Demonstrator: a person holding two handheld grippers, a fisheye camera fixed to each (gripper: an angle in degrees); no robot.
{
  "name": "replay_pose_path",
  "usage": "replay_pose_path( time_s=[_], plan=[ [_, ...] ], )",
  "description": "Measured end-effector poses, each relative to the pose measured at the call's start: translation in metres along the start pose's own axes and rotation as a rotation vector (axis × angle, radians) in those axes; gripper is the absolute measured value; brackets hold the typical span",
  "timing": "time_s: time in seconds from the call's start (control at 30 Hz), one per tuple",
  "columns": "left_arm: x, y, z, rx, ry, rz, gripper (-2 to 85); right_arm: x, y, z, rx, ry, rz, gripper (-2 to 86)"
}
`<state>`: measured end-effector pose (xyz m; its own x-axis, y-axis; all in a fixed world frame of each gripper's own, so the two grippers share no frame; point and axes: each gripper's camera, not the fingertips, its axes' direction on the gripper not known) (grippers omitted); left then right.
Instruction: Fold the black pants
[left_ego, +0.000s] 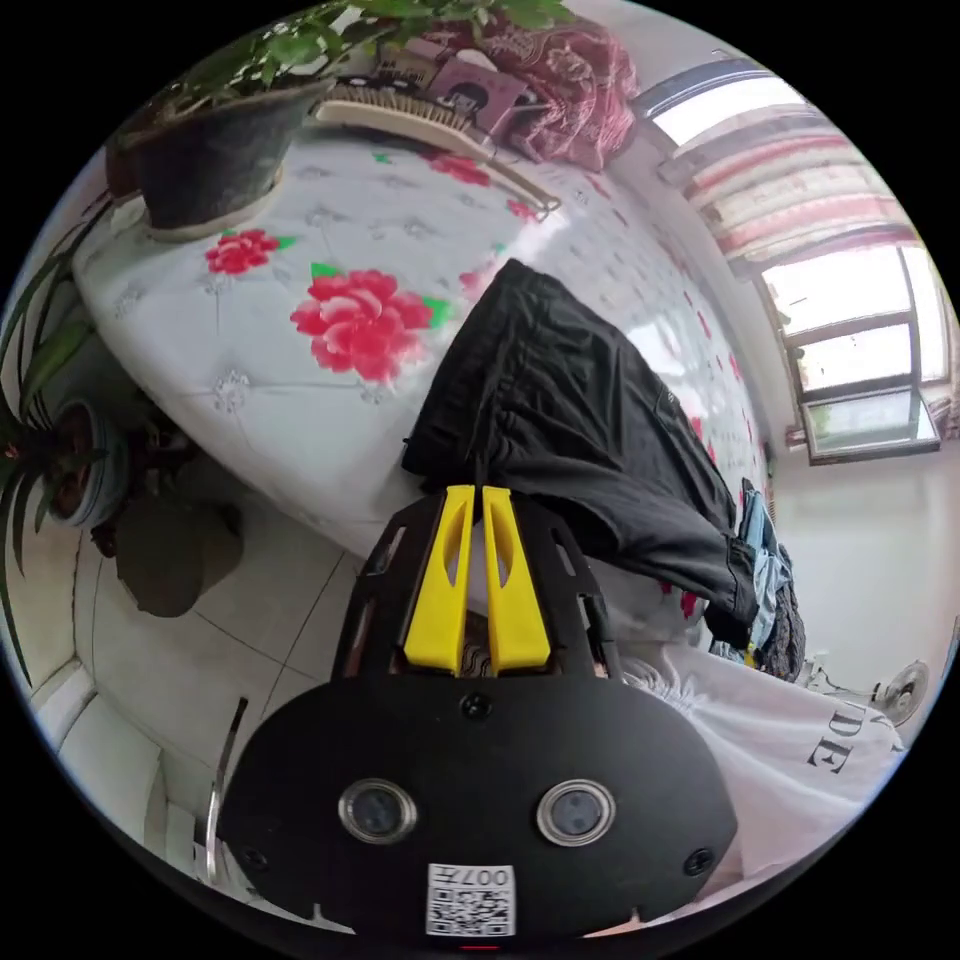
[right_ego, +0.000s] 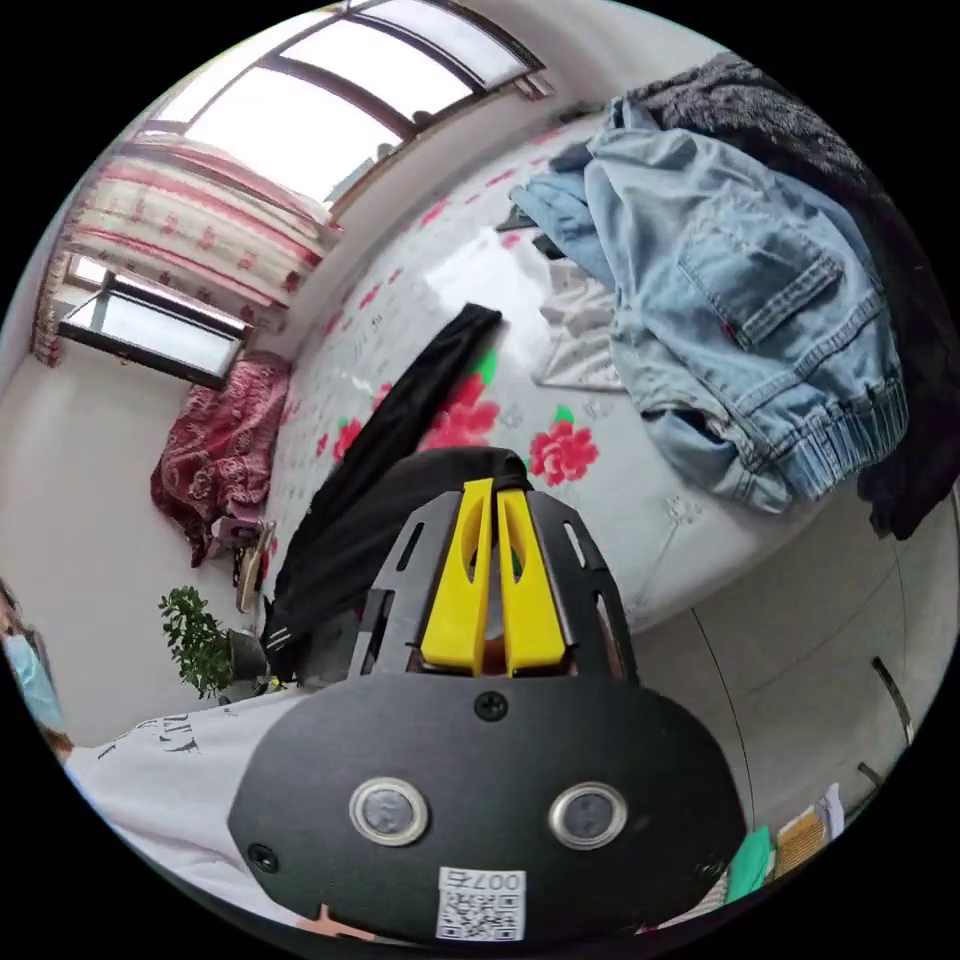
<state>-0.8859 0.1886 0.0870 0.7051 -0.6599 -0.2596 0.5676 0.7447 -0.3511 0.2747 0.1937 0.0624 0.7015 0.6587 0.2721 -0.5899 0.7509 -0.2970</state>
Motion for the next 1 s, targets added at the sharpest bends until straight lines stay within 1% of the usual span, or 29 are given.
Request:
replay_pose_path(
  time_s=[0.03, 0.07, 0.1, 0.13, 0.17, 0.3, 0.37, 0.4, 0.47, 0.53, 0.6, 0.63, 0.7, 0.87, 1.0],
  plan=[
    [-0.005, 0.001, -0.003, 0.017, 0.035, -0.014, -0.8, 0.012, 0.009, -0.002, 0.028, -0.048, 0.057, -0.4],
    [-0.012, 0.002, -0.014, 0.072, 0.114, -0.031, -0.8, 0.015, 0.014, -0.009, 0.083, -0.108, 0.070, -0.4],
    [-0.017, 0.000, -0.026, 0.106, 0.190, -0.032, -0.9, 0.020, 0.025, -0.027, 0.198, -0.252, 0.088, -0.4],
    [-0.019, -0.002, -0.030, 0.110, 0.224, -0.027, -0.9, 0.020, 0.029, -0.038, 0.249, -0.358, 0.092, -0.4],
    [-0.021, -0.007, -0.039, 0.115, 0.259, -0.010, -0.9, 0.019, 0.030, -0.043, 0.264, -0.381, 0.085, -0.4],
    [-0.023, -0.018, -0.059, 0.137, 0.230, 0.056, -0.9, -0.008, 0.037, -0.073, 0.347, -0.357, -0.024, -0.4],
    [-0.031, -0.016, -0.058, 0.143, 0.228, 0.029, -0.9, -0.012, 0.040, -0.068, 0.334, -0.299, -0.032, -0.4],
    [-0.040, -0.013, -0.055, 0.146, 0.260, -0.009, -0.9, -0.010, 0.040, -0.060, 0.294, -0.266, -0.002, -0.4],
    [-0.052, -0.006, -0.052, 0.171, 0.334, -0.067, -0.9, -0.003, 0.044, -0.055, 0.308, -0.310, 0.026, -0.4],
    [-0.059, 0.001, -0.048, 0.204, 0.404, -0.128, -0.9, 0.004, 0.048, -0.052, 0.367, -0.424, 0.070, -0.4],
    [-0.063, 0.006, -0.043, 0.246, 0.478, -0.214, -0.9, 0.004, 0.044, -0.049, 0.386, -0.476, 0.089, -0.4],
    [-0.063, 0.006, -0.042, 0.255, 0.487, -0.229, -0.9, 0.000, 0.038, -0.048, 0.389, -0.483, 0.091, -0.4],
    [-0.053, -0.002, -0.040, 0.280, 0.502, -0.256, -0.9, -0.011, 0.028, -0.047, 0.397, -0.473, 0.081, -0.4],
    [-0.008, -0.042, -0.032, 0.311, 0.482, -0.237, -0.8, -0.053, -0.019, -0.039, 0.405, -0.457, 0.096, -0.2],
    [0.041, -0.104, -0.003, 0.322, 0.466, -0.274, -0.4, -0.122, -0.098, -0.017, 0.346, -0.363, 0.039, 0.2]
  ],
)
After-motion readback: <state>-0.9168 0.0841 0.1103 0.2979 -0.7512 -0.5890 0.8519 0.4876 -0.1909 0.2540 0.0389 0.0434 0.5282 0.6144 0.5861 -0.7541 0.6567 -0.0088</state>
